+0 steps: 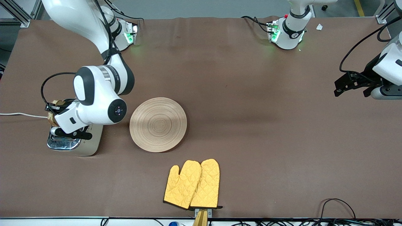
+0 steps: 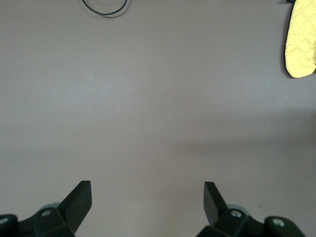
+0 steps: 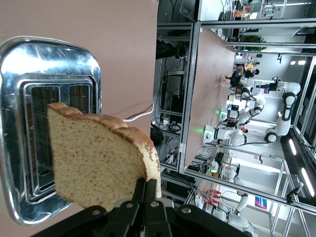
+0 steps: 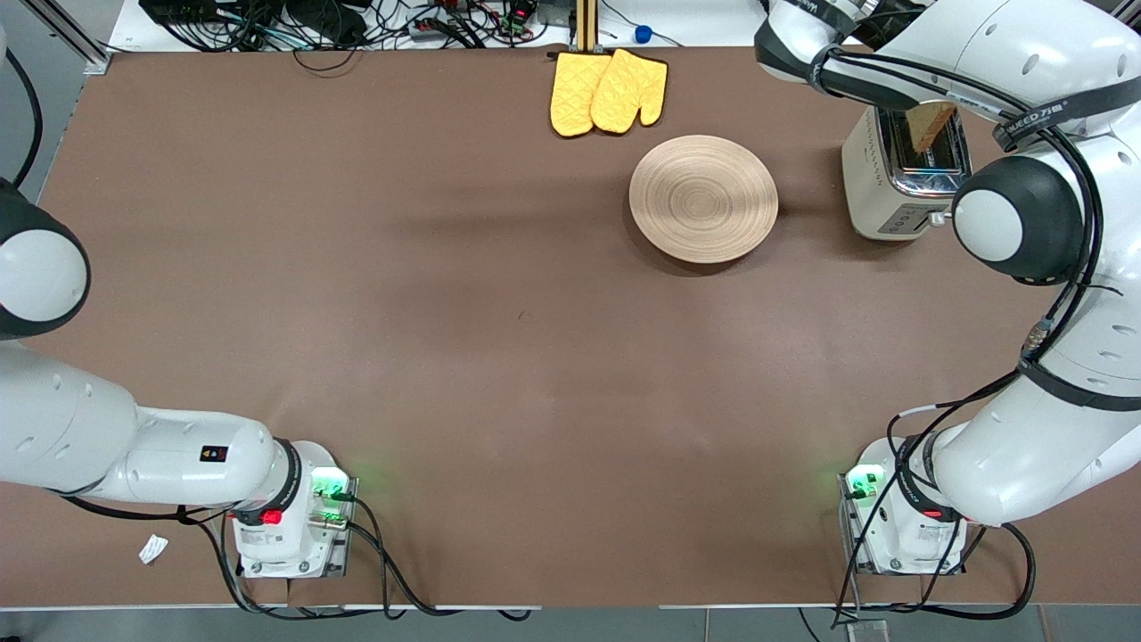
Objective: Move plate and put bread in toaster
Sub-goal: 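Lower the bread into the toaster slot with the right gripper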
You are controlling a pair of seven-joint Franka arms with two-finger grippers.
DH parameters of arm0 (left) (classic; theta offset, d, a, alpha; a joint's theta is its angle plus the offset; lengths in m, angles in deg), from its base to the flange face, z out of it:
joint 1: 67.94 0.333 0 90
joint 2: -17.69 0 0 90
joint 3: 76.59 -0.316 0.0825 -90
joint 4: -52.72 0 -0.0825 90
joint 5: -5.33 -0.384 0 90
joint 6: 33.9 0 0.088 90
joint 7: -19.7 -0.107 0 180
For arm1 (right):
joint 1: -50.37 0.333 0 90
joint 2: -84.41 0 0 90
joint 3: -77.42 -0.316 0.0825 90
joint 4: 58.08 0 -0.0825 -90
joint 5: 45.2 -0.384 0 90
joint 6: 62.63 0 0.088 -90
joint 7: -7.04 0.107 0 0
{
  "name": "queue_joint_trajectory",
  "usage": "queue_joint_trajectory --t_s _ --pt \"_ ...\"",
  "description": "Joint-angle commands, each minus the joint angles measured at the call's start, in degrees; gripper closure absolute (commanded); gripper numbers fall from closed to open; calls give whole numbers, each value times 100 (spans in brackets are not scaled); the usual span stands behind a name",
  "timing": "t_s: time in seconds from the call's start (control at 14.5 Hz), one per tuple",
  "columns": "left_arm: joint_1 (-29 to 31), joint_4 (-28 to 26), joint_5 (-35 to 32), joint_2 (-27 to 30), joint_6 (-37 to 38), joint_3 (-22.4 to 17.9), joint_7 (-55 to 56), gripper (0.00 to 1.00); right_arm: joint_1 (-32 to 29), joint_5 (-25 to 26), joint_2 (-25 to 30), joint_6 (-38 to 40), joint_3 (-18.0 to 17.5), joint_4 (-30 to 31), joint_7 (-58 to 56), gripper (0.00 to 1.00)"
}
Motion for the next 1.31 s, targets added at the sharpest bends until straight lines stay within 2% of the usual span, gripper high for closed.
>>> queue_joint_trajectory --t_s 0.0,1.24 --pt "2 94 -115 -38 64 32 73 0 -162 98 -126 -36 -55 -11 132 100" --pt "2 85 -115 -29 99 32 90 0 -295 -175 -434 -344 -73 51 150 98"
